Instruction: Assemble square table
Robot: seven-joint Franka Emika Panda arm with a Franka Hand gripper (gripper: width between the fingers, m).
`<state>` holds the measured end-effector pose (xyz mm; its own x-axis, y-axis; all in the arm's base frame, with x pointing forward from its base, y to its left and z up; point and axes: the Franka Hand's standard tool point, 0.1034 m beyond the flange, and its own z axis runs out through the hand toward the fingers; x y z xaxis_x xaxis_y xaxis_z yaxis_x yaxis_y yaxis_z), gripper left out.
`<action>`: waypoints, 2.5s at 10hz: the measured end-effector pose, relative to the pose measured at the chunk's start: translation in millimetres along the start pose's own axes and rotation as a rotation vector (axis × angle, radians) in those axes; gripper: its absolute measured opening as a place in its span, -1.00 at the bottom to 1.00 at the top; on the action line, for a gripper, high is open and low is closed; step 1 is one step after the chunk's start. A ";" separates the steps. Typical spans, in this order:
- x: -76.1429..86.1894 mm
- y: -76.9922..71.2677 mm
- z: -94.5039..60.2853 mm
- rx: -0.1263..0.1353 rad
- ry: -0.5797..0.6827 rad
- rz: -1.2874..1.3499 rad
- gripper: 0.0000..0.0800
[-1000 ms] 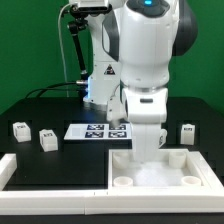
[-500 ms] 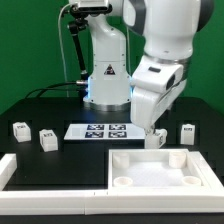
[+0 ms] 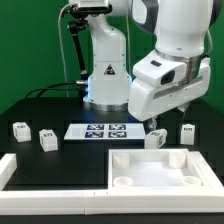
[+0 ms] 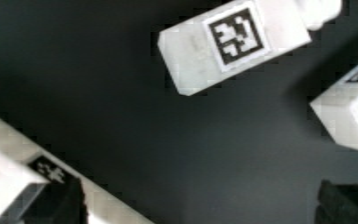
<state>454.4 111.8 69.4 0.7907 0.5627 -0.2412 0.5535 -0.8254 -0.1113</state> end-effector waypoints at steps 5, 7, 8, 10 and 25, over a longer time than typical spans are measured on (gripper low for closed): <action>5.1 -57.3 20.8 0.125 -0.034 0.738 0.62; 4.4 -58.8 21.3 0.129 -0.046 0.830 0.62; 4.2 -60.6 24.1 0.155 -0.056 0.837 0.62; 3.6 -71.0 31.8 0.203 -0.082 0.881 0.62; -9.1 -102.0 80.1 0.413 -0.602 0.802 0.62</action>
Offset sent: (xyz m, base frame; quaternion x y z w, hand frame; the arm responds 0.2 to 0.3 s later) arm -0.0325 0.0318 -0.0144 0.0401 -0.0407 0.2491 0.9668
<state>369.8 187.3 5.7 0.5626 -0.1695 -0.8091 -0.2877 -0.9577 0.0006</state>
